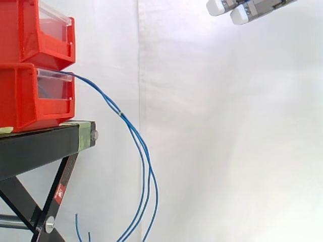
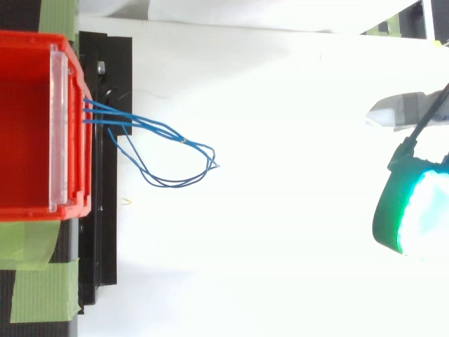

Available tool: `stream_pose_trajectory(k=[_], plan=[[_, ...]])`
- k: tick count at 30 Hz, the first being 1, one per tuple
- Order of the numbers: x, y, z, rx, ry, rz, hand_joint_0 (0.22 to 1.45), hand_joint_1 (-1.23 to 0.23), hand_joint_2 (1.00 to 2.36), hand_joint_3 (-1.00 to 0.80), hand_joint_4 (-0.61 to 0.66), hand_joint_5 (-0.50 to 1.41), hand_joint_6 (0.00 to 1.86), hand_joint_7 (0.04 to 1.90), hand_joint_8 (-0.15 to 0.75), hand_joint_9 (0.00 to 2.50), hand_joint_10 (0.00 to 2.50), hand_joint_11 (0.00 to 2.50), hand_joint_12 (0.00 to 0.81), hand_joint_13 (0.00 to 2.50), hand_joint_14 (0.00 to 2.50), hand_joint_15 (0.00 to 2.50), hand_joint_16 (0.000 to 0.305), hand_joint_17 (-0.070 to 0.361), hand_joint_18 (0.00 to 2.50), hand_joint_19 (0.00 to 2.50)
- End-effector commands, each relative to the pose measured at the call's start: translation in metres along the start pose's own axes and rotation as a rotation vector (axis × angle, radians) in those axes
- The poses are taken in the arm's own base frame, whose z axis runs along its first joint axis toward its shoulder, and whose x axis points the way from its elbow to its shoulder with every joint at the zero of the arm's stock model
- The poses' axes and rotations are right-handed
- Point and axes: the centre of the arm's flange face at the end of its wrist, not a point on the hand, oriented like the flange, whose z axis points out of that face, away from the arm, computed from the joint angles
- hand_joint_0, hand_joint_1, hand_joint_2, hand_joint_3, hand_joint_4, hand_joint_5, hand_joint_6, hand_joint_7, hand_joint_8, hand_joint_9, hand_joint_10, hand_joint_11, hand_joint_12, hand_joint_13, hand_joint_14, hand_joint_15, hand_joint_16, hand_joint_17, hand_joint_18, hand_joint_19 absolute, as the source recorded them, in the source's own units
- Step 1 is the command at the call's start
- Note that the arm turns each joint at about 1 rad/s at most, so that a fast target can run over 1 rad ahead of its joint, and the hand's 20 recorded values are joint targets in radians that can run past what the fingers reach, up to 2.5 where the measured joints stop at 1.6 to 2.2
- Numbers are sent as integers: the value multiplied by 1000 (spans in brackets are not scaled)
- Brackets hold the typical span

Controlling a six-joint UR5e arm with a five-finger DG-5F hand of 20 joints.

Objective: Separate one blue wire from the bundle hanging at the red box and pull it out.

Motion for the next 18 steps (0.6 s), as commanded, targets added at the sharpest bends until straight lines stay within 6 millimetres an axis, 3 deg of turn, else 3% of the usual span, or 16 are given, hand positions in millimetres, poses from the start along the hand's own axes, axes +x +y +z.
stream_pose_trajectory(k=[1,18], plan=[[0,0,0,0,-1,-31,498,-431,1000,-500,95,-300,501,626,157,0,0,0,306,0,2,95,58,130,0,79],[0,-1,-1,10,-2,-60,517,-404,1000,-500,104,-300,501,632,165,0,0,0,305,0,3,98,57,127,0,96]])
